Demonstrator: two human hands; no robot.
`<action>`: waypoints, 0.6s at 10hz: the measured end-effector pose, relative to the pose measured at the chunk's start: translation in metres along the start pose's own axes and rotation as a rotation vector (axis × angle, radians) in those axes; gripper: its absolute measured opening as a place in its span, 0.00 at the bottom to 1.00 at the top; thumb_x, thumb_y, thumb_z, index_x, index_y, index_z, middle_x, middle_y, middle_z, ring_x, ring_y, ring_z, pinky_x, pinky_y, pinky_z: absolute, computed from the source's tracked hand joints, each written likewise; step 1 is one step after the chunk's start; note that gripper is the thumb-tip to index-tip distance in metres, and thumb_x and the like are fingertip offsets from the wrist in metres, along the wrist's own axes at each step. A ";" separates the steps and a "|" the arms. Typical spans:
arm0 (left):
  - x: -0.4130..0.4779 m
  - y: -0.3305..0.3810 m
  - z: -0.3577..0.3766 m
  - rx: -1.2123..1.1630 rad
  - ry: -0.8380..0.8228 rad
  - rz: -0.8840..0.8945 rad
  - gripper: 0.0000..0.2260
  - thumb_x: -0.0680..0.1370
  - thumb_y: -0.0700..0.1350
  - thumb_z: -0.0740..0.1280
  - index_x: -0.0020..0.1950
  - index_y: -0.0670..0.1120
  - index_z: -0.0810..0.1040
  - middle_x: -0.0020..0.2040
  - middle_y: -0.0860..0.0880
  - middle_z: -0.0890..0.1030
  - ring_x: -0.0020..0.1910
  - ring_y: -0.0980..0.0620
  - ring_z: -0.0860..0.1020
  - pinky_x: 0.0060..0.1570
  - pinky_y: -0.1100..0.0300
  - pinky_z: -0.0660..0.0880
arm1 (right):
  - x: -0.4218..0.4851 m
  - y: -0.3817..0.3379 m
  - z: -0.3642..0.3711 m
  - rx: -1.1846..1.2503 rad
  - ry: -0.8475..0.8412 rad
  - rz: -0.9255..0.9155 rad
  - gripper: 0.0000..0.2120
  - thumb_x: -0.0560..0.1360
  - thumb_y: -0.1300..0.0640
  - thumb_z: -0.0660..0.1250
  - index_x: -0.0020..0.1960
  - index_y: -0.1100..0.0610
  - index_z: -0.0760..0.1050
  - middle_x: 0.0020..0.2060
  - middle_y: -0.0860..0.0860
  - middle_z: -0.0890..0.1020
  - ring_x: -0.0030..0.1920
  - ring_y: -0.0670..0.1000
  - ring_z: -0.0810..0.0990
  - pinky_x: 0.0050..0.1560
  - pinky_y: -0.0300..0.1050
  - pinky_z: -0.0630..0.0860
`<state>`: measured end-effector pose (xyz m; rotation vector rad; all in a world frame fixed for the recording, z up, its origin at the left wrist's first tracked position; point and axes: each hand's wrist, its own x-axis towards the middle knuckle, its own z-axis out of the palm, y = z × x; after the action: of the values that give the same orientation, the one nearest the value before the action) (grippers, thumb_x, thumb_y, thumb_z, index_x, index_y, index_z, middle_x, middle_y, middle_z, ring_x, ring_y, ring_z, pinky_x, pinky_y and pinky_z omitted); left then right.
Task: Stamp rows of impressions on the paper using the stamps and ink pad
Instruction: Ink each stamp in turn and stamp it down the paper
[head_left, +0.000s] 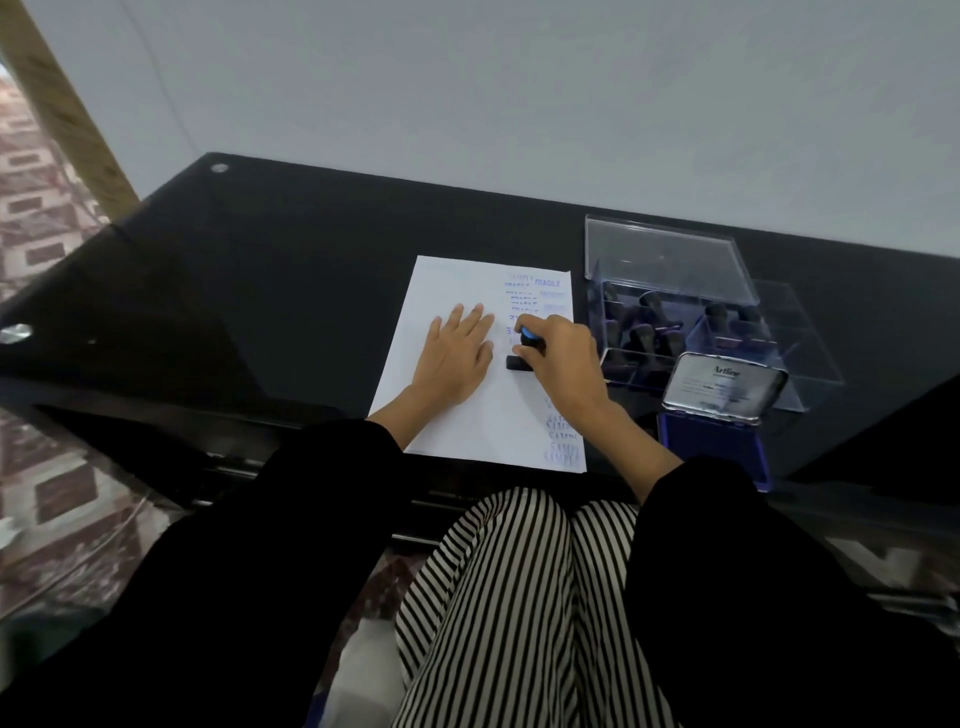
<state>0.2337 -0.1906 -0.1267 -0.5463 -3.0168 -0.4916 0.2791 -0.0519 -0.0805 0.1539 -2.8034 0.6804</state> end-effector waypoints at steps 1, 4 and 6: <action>0.001 0.000 0.000 0.012 -0.009 -0.002 0.21 0.83 0.46 0.49 0.76 0.44 0.55 0.78 0.47 0.54 0.77 0.46 0.50 0.74 0.50 0.46 | -0.001 0.000 0.003 -0.011 0.009 -0.001 0.10 0.76 0.59 0.66 0.56 0.60 0.76 0.46 0.58 0.80 0.45 0.55 0.78 0.48 0.45 0.74; -0.001 0.001 -0.001 0.012 -0.003 0.005 0.21 0.83 0.46 0.49 0.76 0.45 0.55 0.78 0.47 0.54 0.77 0.46 0.49 0.74 0.50 0.46 | -0.001 0.000 0.004 -0.010 0.014 -0.012 0.08 0.76 0.60 0.66 0.55 0.60 0.75 0.44 0.58 0.80 0.43 0.55 0.78 0.46 0.45 0.75; -0.001 0.000 0.000 0.009 0.001 0.002 0.21 0.83 0.46 0.49 0.76 0.45 0.55 0.78 0.47 0.54 0.77 0.46 0.49 0.74 0.50 0.46 | 0.004 0.002 0.004 -0.022 0.003 -0.008 0.08 0.76 0.60 0.66 0.54 0.60 0.75 0.44 0.58 0.80 0.44 0.56 0.78 0.47 0.48 0.75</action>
<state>0.2345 -0.1910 -0.1264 -0.5488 -3.0152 -0.4780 0.2740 -0.0524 -0.0834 0.1594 -2.8050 0.6475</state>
